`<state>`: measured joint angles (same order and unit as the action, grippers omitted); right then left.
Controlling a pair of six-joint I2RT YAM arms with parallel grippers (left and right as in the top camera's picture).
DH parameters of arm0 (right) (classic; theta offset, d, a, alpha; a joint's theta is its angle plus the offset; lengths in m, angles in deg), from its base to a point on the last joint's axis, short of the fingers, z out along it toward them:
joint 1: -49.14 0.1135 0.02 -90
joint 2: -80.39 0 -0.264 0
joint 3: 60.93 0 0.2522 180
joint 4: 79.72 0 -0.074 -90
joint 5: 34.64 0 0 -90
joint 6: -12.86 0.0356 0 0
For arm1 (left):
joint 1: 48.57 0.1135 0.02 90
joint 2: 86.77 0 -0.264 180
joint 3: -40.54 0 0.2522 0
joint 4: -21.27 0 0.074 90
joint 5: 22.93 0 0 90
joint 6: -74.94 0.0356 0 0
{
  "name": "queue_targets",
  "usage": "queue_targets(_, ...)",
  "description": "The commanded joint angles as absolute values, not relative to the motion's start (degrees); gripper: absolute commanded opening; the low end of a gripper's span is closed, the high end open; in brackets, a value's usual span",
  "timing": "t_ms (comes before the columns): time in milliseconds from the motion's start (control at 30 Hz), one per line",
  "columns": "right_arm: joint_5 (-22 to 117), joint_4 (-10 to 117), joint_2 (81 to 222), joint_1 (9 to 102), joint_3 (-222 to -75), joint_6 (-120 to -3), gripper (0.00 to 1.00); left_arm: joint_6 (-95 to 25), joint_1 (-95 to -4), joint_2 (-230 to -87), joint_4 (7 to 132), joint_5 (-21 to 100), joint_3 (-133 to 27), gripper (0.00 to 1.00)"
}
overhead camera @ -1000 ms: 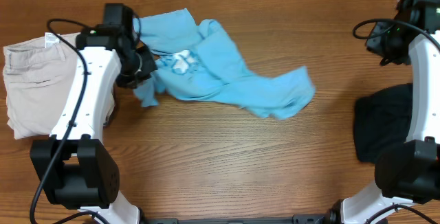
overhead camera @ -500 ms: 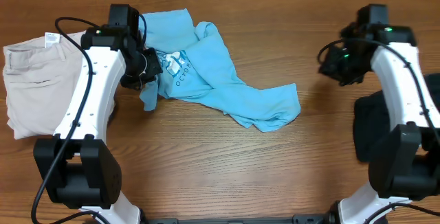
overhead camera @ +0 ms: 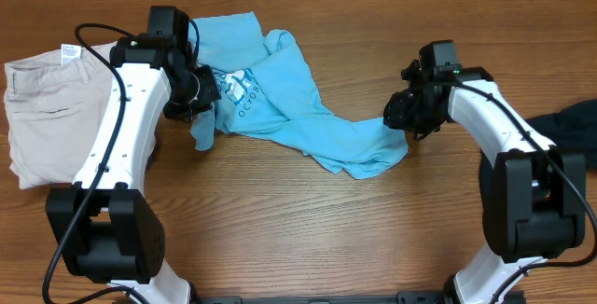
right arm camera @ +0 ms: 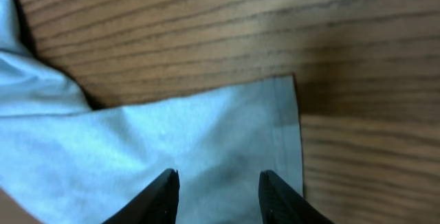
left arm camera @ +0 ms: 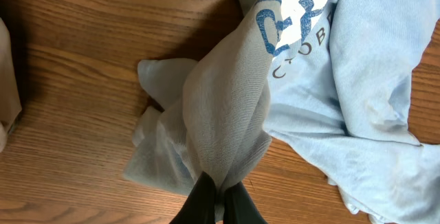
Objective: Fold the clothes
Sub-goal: 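Grasp the T-shirt's right edge with the right gripper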
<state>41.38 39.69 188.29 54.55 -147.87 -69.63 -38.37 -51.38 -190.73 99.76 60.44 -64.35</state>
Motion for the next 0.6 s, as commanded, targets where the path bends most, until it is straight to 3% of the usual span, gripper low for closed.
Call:
queue_targets(0, 43.8, 41.7, 189.9, 54.4, -147.0, -69.4, 0.42, -36.2, -51.7, -190.6, 99.7, 60.0, -64.2, 0.04)
queue_targets(467, 48.7, 47.1, 195.7, 54.4, -147.0, -67.9, 0.42, -36.2, -51.7, -190.6, 99.7, 60.0, -64.2, 0.04)
queue_targets(567, 48.1, 47.5, 196.7, 54.4, -147.0, -68.0, 0.34, -36.2, -51.7, -190.6, 99.7, 60.0, -64.2, 0.04)
